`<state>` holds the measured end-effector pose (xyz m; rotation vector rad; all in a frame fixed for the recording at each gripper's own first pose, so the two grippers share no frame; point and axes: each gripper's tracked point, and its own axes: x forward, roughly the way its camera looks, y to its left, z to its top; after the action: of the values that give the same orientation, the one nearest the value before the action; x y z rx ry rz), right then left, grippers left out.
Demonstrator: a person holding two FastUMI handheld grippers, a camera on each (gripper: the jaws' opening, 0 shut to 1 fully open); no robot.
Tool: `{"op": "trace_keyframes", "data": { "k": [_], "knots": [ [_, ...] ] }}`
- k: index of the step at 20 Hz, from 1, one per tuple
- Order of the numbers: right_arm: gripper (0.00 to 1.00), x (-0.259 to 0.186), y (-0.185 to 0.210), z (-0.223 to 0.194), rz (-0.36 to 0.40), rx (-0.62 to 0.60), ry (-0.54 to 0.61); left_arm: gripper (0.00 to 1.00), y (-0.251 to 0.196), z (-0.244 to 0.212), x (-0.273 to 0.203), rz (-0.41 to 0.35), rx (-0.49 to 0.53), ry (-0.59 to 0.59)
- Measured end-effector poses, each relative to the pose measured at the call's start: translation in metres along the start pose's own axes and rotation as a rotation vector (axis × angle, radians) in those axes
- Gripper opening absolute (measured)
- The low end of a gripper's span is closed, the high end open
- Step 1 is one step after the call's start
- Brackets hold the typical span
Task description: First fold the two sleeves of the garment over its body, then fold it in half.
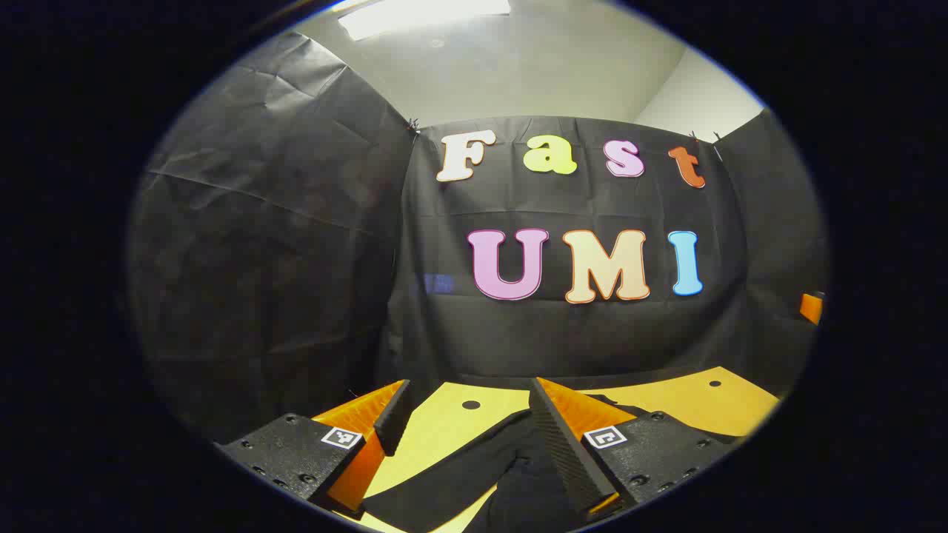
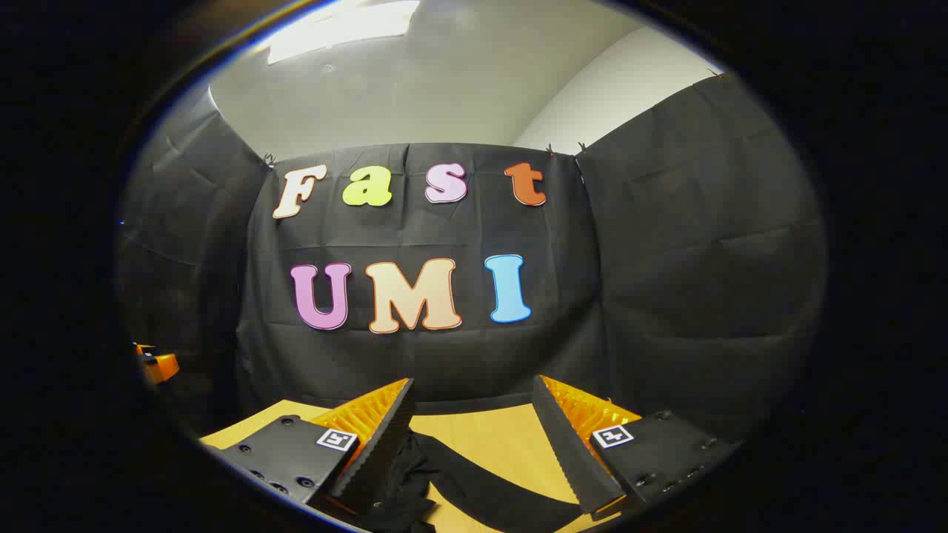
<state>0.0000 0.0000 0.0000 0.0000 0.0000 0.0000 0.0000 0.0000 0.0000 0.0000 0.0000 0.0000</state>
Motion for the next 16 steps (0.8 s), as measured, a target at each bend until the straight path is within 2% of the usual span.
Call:
{"op": "trace_keyframes", "data": {
  "k": [16],
  "knots": [
    [0.99, 0.0025, -0.0059, -0.0048, -0.010, 0.017, 0.016, 0.93, 0.0008, -0.0070, 0.0013, 0.006, -0.022, 0.030]
  ]
}}
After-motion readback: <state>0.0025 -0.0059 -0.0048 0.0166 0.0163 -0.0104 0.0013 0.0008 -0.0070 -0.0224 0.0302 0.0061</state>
